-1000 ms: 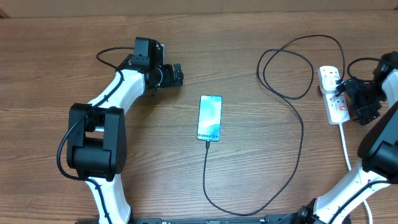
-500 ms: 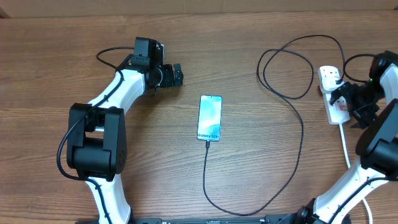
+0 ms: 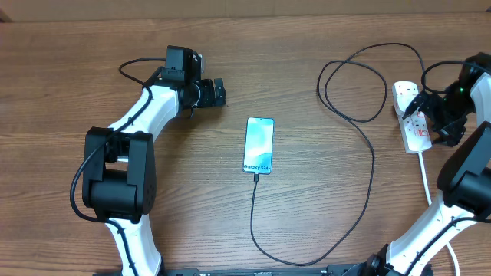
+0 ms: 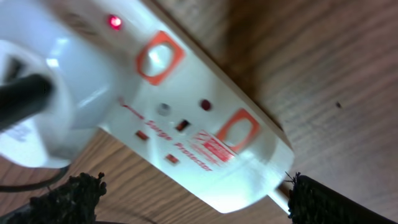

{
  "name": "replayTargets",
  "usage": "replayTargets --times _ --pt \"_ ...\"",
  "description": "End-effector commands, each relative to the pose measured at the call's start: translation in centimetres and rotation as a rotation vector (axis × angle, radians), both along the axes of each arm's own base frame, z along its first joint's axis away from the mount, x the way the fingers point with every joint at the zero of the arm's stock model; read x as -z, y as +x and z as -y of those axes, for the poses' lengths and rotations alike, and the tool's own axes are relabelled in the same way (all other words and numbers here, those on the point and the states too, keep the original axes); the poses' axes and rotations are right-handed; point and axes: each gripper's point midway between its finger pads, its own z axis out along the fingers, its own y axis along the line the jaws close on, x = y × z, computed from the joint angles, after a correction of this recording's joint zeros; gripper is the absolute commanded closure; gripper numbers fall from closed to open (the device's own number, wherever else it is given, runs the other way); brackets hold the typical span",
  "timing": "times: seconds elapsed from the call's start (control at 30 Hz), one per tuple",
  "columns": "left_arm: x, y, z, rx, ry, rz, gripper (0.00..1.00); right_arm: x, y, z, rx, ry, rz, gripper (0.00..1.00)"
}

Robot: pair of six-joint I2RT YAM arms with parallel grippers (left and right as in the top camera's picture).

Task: Plug charger to phone and switch on socket
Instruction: 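Press the power strip's orange switch down with the right gripper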

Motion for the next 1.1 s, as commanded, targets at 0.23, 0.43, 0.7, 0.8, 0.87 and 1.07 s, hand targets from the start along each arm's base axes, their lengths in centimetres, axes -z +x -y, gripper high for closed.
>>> replayTargets --times 0.23,0.43,0.7,0.8,0.87,1.07 --pt "-1.0 0.3 0.2 0.006 0.006 0.026 0.00 -0.3 1.2 0.4 -0.041 -0.007 0.053 0.00" --pt "-1.0 0.3 0.2 0.006 0.006 0.026 0.00 -0.4 2.7 1.2 -0.042 -0.039 0.113 0.00" --pt "-1.0 0.3 0.2 0.006 0.006 0.026 0.00 -0.8 5.3 2.5 -0.043 -0.097 0.219 0.00" --pt "-1.0 0.3 0.2 0.006 0.006 0.026 0.00 -0.9 6.1 2.9 -0.043 -0.114 0.251 0.00" --pt "-1.0 0.3 0.2 0.006 0.006 0.026 0.00 -1.0 6.4 3.1 -0.043 -0.123 0.267 0.00" --pt "-1.0 0.3 0.2 0.006 0.006 0.026 0.00 -1.2 6.9 3.3 -0.043 -0.133 0.285 0.00"
